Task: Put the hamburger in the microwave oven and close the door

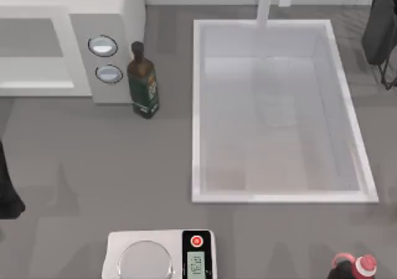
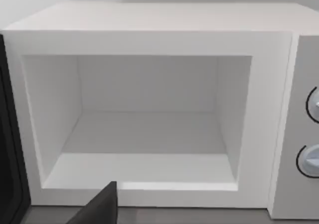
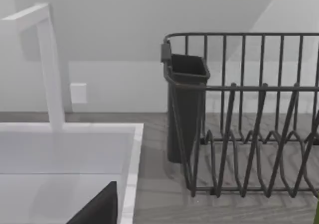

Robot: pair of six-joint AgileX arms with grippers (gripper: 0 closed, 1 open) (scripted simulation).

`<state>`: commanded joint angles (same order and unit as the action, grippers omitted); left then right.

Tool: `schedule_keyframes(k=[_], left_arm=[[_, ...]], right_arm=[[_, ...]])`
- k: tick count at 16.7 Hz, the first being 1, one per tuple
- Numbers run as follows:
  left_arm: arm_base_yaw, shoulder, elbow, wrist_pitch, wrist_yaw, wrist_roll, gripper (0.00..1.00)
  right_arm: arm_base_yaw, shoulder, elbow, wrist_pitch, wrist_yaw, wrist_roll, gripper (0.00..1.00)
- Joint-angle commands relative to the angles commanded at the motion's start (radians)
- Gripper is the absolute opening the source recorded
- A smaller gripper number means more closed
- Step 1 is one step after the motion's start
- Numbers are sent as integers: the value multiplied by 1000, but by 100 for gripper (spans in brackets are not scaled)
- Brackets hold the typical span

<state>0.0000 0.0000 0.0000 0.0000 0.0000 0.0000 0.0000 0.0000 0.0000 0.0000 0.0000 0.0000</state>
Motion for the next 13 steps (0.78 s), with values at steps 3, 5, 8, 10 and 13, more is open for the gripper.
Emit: schedule_keyframes(k=[3,5,8,10,13], left_arm=[[1,12,9,-11,2,11,100],[5,65,48,-56,10,59,100],[24,220,150,-167,22,180,100],[45,365,242,-260,28,284,100],[85,622,398,-416,34,455,100]], right_arm=[[0,0,0,0,0,0,100],[0,0,0,0,0,0,100],[0,0,0,0,0,0,100],[0,0,0,0,0,0,100],[0,0,0,0,0,0,100]])
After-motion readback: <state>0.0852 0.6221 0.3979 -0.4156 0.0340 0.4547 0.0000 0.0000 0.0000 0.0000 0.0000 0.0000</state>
